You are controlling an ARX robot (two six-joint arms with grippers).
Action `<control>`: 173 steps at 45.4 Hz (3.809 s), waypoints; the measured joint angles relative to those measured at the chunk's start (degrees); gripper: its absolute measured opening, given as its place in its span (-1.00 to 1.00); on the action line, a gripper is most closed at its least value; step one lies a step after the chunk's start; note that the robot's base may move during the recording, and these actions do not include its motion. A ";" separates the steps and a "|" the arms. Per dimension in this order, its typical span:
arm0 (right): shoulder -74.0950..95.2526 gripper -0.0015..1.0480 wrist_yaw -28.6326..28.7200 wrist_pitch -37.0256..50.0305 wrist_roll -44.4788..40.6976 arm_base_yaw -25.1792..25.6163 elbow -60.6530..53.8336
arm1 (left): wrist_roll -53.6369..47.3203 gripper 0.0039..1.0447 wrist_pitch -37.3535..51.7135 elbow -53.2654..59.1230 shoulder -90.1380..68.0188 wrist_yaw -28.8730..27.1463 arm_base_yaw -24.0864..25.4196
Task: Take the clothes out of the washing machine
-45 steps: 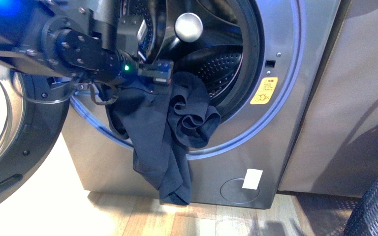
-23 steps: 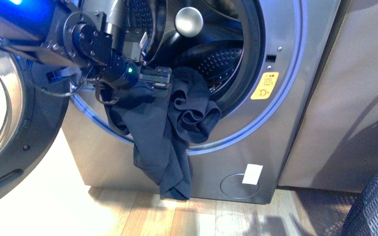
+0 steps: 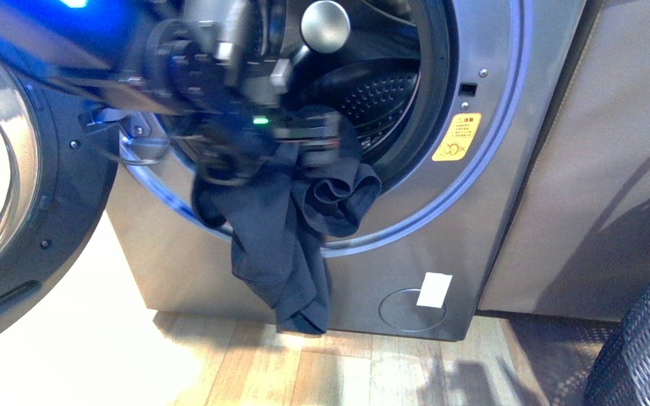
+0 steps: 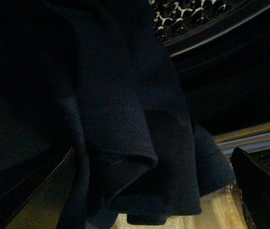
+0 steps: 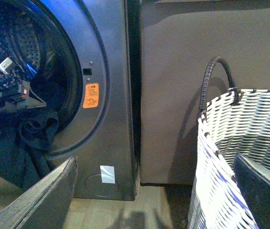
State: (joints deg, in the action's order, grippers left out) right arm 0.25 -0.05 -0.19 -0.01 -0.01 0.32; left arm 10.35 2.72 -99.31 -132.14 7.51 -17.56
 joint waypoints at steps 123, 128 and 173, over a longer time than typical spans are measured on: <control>0.00 0.85 0.00 0.00 0.02 -0.02 0.00 | -16.76 -0.76 3.65 4.44 -2.19 -14.95 1.33; 0.00 0.85 0.00 0.00 0.00 -0.02 0.00 | -19.50 -0.76 7.61 9.51 0.68 -14.75 0.98; 0.00 0.86 0.00 0.00 0.02 0.00 0.00 | -26.53 -0.76 14.60 32.24 45.57 -3.76 -4.68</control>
State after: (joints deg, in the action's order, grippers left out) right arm 0.25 -0.05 -0.19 0.01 -0.01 0.32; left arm -16.19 17.32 -67.07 -86.56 3.75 -22.24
